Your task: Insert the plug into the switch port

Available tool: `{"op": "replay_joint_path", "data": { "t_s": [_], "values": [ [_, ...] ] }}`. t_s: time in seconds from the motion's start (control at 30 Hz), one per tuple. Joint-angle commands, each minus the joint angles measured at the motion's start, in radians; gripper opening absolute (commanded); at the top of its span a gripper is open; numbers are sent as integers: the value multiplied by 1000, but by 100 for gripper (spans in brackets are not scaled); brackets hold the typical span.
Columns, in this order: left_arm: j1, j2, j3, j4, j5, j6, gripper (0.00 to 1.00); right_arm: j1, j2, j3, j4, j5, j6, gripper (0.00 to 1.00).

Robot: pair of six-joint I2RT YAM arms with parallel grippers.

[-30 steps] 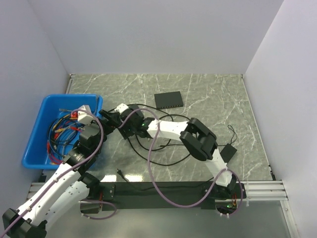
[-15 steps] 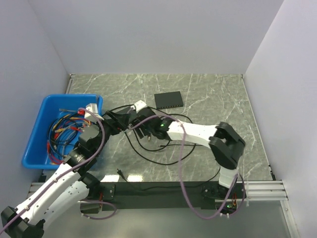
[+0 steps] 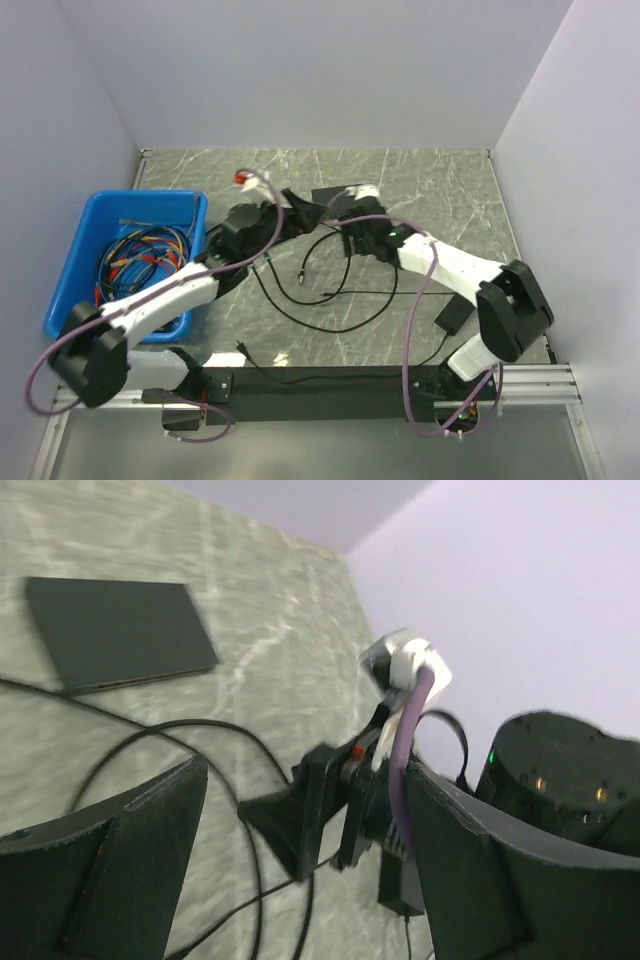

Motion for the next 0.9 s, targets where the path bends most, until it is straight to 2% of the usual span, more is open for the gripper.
{"op": "replay_joint_path", "data": {
  "t_s": [0.0,0.13,0.2,0.33,0.5,0.53,0.63,0.7,0.73,0.77,0.87],
  "values": [
    [-53,181,68,-188,-46,114,83,-180,-173,-14,91,121,261,75],
    [-168,361,179,-213,-61,72,83,-315,-210,-71,90,80,323,75],
    [-196,460,228,-222,-63,53,82,-350,-213,-78,80,73,326,75],
    [-228,550,267,-297,-141,-19,80,-403,-221,-104,91,27,309,74],
    [-231,402,157,-335,-259,-39,79,-401,-240,-133,117,-14,298,74],
    [-241,371,150,-348,-322,-41,79,-403,-240,-138,125,-17,297,74],
    [-250,277,149,-516,-425,-69,80,-401,-239,-137,134,-46,297,73],
    [-250,250,169,-608,-541,-94,81,-403,-239,-137,134,-55,297,73],
    [-250,249,176,-695,-573,-117,81,-401,-242,-137,138,-63,297,73],
    [-248,251,181,-725,-635,-125,82,-403,-245,-140,139,-69,295,73],
    [-242,282,198,-809,-686,-151,84,-401,-256,-146,142,-80,291,73]
  ]
}}
